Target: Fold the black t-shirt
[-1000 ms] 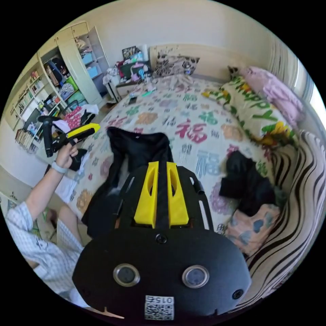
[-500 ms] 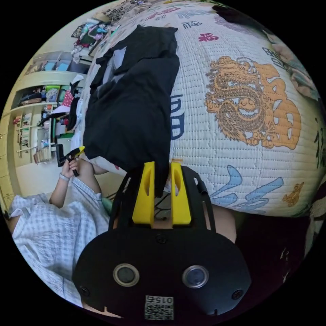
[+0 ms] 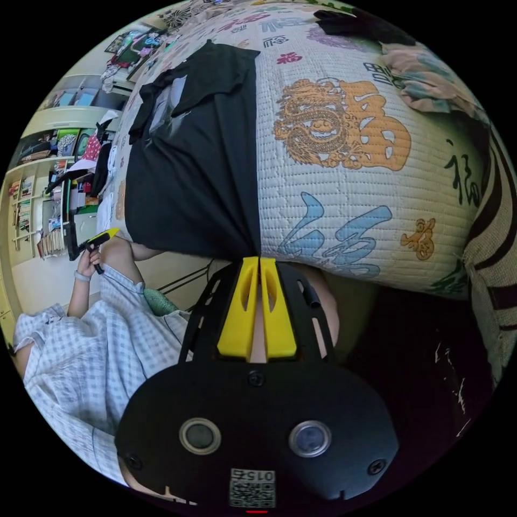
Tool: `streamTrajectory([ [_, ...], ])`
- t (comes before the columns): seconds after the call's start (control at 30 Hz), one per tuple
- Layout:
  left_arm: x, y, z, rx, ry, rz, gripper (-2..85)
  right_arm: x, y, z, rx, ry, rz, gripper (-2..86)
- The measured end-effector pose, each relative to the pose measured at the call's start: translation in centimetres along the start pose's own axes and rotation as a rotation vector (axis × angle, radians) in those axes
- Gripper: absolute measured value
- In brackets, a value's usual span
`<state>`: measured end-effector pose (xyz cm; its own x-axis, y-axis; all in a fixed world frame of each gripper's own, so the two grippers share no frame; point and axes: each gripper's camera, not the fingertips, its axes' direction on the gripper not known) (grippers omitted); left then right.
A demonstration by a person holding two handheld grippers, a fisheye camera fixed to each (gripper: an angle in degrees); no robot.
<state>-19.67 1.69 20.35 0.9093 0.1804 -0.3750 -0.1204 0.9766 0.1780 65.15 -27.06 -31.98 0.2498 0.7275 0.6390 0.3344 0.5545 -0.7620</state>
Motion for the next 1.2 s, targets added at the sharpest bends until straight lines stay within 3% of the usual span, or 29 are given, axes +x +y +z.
streamTrajectory([
  [0.17, -3.7, -0.8, 3.3, -0.006, 0.021, -0.121, 9.0, 0.0, -1.8, -1.8, -0.019, 0.058, -0.016, -0.5],
  [0.27, -3.3, -1.4, 4.6, -0.018, -0.073, -0.112, 8.3, 0.1, -2.7, -3.3, -0.026, 0.105, -0.01, -0.6],
  [0.47, -3.6, -0.7, 6.2, -0.051, 0.039, -0.071, 0.4, 0.3, -4.9, -5.3, -0.098, 0.179, -0.006, -0.9],
  [0.77, -1.0, 2.1, 3.8, -0.179, -0.155, 0.101, -0.3, -2.8, -5.6, -6.0, -0.241, 0.228, -0.102, -0.3],
  [0.9, -1.5, 2.3, 5.6, -0.28, -0.232, 0.07, 5.8, -3.9, -6.1, -8.3, -0.167, 0.259, -0.124, 5.2],
  [0.97, -0.9, 1.6, 3.7, -0.219, -0.278, 0.071, 7.2, -5.2, -6.7, -11.1, -0.075, 0.255, -0.143, 6.7],
  [1.1, 3.1, -5.8, 0.4, 0.114, -0.271, 0.183, 8.7, -13.1, -12.2, -15.7, 0.177, 0.29, -0.41, 8.3],
  [1.2, 5.9, -13.4, 3.2, 0.26, -0.349, 0.258, 11.7, -18.5, -19.0, -14.7, 0.21, 0.289, -0.572, 10.0],
])
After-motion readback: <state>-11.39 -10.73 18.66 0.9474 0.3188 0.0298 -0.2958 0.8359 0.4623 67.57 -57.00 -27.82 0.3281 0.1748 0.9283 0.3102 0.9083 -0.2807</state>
